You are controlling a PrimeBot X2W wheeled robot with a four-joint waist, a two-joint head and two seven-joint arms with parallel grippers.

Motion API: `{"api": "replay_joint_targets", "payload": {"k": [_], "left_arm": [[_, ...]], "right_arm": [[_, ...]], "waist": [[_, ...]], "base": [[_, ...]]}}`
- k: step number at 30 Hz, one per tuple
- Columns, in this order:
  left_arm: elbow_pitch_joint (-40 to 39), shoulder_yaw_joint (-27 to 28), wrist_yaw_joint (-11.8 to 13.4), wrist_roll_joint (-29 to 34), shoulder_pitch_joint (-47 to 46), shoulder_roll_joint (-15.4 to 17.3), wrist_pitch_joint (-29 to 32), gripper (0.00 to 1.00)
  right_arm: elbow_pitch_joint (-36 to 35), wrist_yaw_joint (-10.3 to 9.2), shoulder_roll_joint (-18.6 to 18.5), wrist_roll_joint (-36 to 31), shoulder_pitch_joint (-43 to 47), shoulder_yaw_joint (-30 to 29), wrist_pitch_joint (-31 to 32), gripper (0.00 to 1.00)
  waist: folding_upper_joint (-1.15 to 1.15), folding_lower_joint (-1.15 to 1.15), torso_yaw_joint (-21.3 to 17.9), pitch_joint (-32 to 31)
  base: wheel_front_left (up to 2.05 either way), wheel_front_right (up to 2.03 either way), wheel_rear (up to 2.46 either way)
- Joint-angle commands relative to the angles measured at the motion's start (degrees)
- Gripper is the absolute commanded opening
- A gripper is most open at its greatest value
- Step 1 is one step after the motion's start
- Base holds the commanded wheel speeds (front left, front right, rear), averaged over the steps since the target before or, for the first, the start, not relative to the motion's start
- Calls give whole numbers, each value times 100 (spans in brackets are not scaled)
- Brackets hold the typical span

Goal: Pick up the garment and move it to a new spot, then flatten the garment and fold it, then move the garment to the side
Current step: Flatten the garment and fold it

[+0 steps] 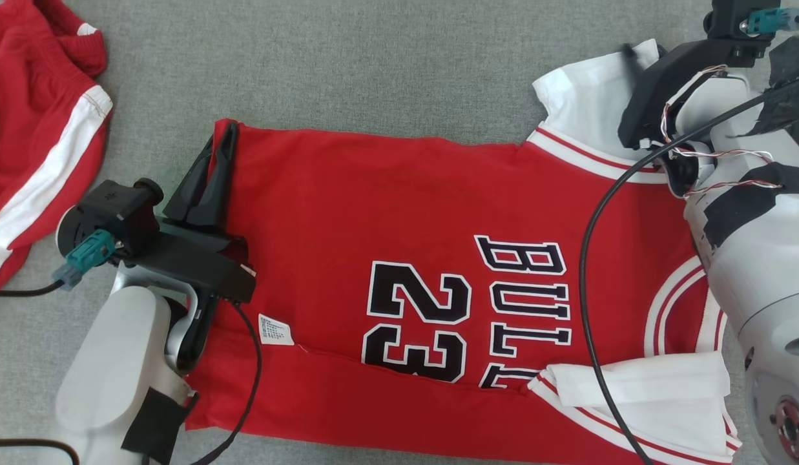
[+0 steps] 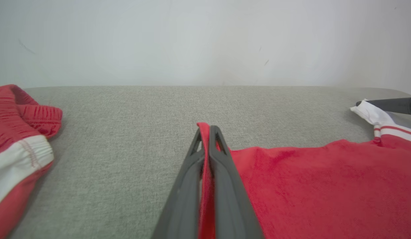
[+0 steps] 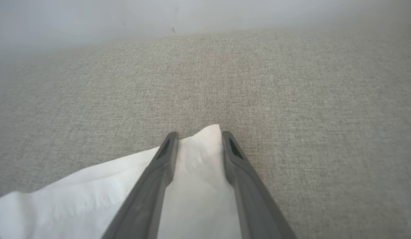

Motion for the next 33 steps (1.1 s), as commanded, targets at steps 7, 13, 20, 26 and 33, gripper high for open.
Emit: {"api": "replay_joint_targets", "payload": {"k": [7,13,20,26,33], "left_arm": [[11,48,48,-37,196,119,-73,0],[114,108,100,-117,332,173,-116,0],[57,183,173,-178,530,262,-117,0],[-44,267,253,-268,779,380,-60,0],[-184,353,319,-346,1053,493,-29,0]], "right_arm": [[229,-6,107,-402,-159,-61,-579,0],[138,-6,170,-194,71,74,-1160,0],[-313,-6,236,502,537,479,-1512,0],[-1714,-6,-55,1847,1526,1324,-1501,0],[-3480,-6,-746,3034,2728,1916,-1399,0]], "waist": [[0,0,-42,-18],[0,0,-171,-234],[0,0,-366,-413],[0,0,-538,-675],[0,0,-639,-906]], "base": [[0,0,0],[0,0,0],[0,0,0],[0,0,0],[0,0,0]]}}
